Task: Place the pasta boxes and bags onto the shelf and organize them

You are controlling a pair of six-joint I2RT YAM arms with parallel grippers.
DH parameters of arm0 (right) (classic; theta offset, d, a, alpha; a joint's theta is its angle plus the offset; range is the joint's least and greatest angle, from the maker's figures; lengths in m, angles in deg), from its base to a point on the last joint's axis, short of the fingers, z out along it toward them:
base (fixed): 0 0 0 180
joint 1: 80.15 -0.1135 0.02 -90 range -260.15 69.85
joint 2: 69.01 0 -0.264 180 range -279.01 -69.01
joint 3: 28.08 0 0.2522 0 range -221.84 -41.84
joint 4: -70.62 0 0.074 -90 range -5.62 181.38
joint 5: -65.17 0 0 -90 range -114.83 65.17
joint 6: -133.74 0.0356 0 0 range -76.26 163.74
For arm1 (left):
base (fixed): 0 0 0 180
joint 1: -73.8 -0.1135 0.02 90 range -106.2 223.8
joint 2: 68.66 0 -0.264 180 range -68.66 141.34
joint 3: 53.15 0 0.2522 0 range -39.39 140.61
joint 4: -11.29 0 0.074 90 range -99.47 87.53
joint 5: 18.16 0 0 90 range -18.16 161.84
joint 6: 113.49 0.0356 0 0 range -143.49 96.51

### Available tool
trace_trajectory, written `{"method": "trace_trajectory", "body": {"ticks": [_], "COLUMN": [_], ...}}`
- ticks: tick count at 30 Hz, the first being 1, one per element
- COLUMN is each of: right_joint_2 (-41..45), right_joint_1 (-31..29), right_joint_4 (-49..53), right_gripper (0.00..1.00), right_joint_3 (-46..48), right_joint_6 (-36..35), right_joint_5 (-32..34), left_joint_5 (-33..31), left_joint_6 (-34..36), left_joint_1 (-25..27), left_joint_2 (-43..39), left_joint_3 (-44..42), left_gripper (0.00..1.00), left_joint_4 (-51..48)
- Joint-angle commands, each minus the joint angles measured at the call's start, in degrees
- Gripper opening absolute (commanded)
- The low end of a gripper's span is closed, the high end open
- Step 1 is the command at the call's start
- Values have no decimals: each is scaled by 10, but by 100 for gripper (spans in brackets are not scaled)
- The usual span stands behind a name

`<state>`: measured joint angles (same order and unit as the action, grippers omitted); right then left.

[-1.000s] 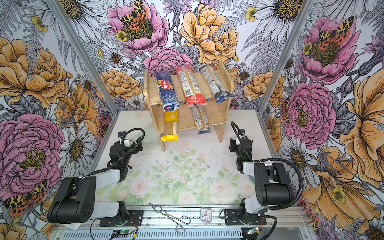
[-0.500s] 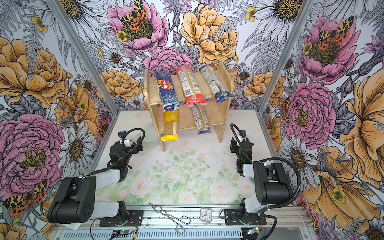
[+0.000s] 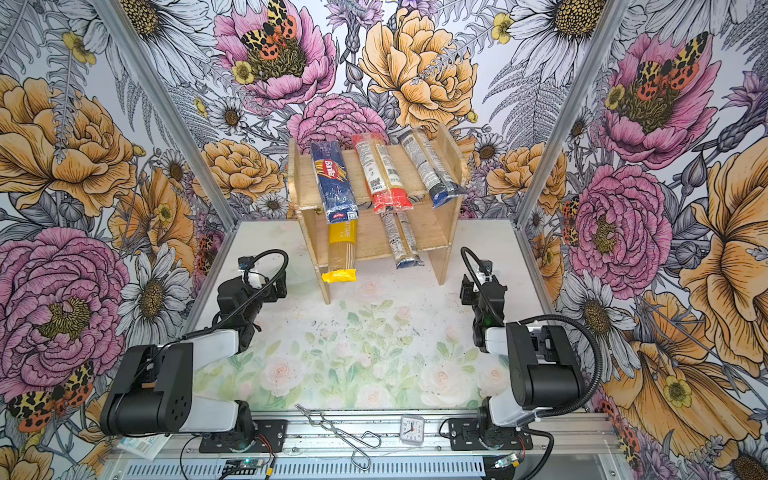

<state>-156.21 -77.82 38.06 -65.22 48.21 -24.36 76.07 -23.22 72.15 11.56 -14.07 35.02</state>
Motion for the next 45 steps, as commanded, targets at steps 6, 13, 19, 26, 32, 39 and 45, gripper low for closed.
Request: {"method": "trace_trajectory", "body": {"ticks": [6,13,19,26,32,39,45], "right_joint_2": [-9,-10,-9,-10,-10,-11,-11], "right_joint_1": [-2,-2,-3,-3,-3,-2,-1], "right_joint_4": [-32,-33,-34,-34,-33,-34,-33], "right_gripper": [63,63,63,63,65,82,91], "right_joint_3": [8,8,8,9,8,7,7], "right_joint_6": [4,4,3,4,4,4,4], "right_joint_5": [12,14,14,15,14,13,12], "left_joint_5": [-6,-20,-20,-3,-14,-24,-28], "left_joint_6": [0,-27,-35,-29,-4,-2,-1], "left_joint_1": [-7,-29,-35,-34,-13,-9,-7], "left_joint_2": [-23,86,94,90,86,86,86], "left_joint_3": [-44,-103,-101,-61,-35,-34,-34], "left_gripper": [99,99,99,99,99,99,99], "left_joint_4": [70,293,298,218,159,158,158]}}
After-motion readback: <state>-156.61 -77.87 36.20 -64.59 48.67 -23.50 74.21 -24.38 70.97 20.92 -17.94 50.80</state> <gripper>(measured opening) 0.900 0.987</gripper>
